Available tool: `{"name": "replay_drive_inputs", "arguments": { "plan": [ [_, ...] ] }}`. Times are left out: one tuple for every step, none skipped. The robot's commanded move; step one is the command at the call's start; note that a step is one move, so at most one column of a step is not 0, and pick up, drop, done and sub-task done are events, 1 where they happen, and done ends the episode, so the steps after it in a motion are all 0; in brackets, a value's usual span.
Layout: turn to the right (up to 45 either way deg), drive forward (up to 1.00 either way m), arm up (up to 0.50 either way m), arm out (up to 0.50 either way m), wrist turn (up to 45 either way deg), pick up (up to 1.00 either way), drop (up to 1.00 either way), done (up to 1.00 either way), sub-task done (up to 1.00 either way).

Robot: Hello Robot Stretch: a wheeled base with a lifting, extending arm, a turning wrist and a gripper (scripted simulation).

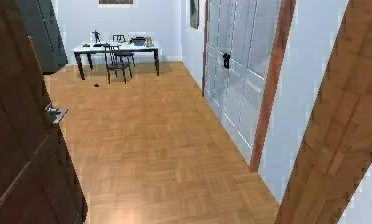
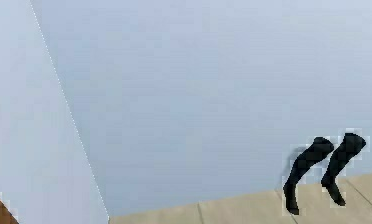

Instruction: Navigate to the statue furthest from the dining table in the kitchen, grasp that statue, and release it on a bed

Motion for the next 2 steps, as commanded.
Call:
{"name": "replay_drive_inputs", "arguments": {
  "plan": [
    [-9.0,0.0,0.0,0.0,0.0,0.0,0.0,0.0,0.0],
    [0.0,0.75,0.0,0.0,0.0,0.0,0.0,0.0,0.0]
  ]
}}
